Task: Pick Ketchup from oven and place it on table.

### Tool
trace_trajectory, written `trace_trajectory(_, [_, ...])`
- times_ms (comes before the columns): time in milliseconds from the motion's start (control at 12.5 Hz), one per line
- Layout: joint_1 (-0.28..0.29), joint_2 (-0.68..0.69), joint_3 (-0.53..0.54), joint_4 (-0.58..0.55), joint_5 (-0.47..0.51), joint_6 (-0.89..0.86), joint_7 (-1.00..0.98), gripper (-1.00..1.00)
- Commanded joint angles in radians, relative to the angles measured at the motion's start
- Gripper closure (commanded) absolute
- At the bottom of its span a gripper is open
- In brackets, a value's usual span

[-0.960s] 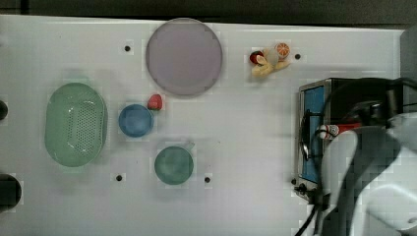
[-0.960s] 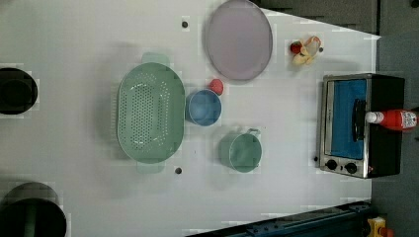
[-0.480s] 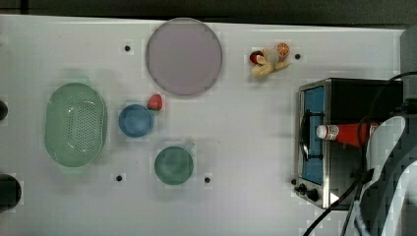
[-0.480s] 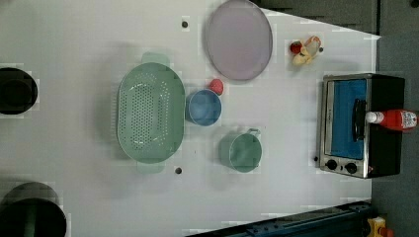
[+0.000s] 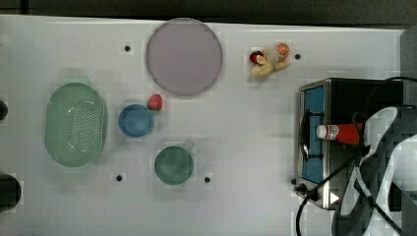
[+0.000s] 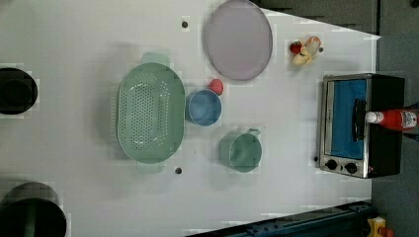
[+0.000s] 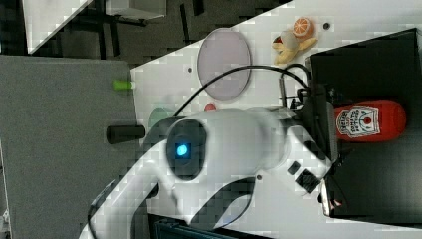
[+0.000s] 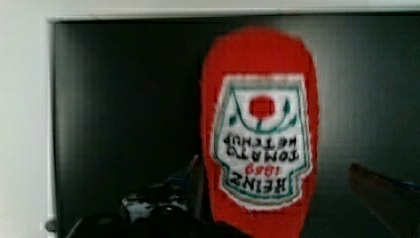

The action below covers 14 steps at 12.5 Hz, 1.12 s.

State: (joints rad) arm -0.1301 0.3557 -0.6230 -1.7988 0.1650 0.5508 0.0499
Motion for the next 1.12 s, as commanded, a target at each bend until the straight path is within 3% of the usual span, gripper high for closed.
trace_trajectory(80, [-0.015,0.035,0.010,0.023,0.044,0.036,0.009,-1.00])
trace_trajectory(400, [-0.018,0.067,0.010,0.022,0.071,0.082,0.009,-1.00])
trace_trajectory(480, [-0.020,0.068,0.010,0.021,0.071,0.080,0.009,-0.92])
trace_trajectory(720, [-0.021,0.069,0.010,0.021,0.071,0.078,0.009,-0.27])
trace_trajectory(1120, [-0.016,0.039,0.002,0.044,0.063,0.060,0.009,-0.27])
